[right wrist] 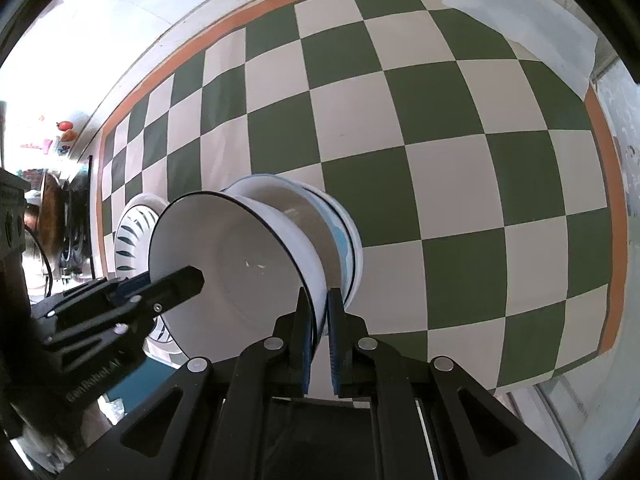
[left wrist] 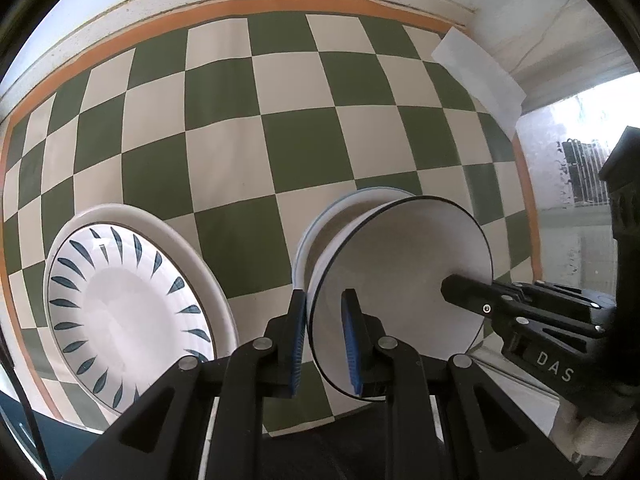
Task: Organize plates and bowls
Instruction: 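Lower the bowl stack onto the cloth beside the plates and open both tools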
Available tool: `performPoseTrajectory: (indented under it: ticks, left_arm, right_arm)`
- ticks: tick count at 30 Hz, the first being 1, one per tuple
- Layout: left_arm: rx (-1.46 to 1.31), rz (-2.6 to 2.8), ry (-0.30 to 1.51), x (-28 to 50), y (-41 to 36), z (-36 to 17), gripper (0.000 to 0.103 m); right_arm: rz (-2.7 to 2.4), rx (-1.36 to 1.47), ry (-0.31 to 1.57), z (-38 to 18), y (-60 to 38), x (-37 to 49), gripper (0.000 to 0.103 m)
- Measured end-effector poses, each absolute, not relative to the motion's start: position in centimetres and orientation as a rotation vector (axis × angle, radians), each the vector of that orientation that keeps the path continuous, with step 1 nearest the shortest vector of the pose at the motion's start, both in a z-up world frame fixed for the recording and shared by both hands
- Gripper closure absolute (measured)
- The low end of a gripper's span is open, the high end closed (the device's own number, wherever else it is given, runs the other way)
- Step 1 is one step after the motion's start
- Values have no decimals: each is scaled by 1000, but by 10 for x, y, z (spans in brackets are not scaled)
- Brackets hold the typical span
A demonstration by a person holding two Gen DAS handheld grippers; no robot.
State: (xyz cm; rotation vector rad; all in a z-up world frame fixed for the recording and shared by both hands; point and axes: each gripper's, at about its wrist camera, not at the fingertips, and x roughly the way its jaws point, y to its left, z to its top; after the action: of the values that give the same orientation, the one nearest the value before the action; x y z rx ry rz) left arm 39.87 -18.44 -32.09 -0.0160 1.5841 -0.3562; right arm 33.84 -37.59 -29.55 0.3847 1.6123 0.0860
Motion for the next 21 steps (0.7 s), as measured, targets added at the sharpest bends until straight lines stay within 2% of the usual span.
performPoseTrajectory:
  ticks: [9, 21]
  left_arm:
    - [-15, -338, 1604, 402, -183, -327, 87]
    - [-23, -326, 1613, 408, -180, -322, 87]
  right_arm:
    - [77, 373, 1632, -303, -373, 349, 93]
    - [70, 388, 1646, -299, -374, 354, 84]
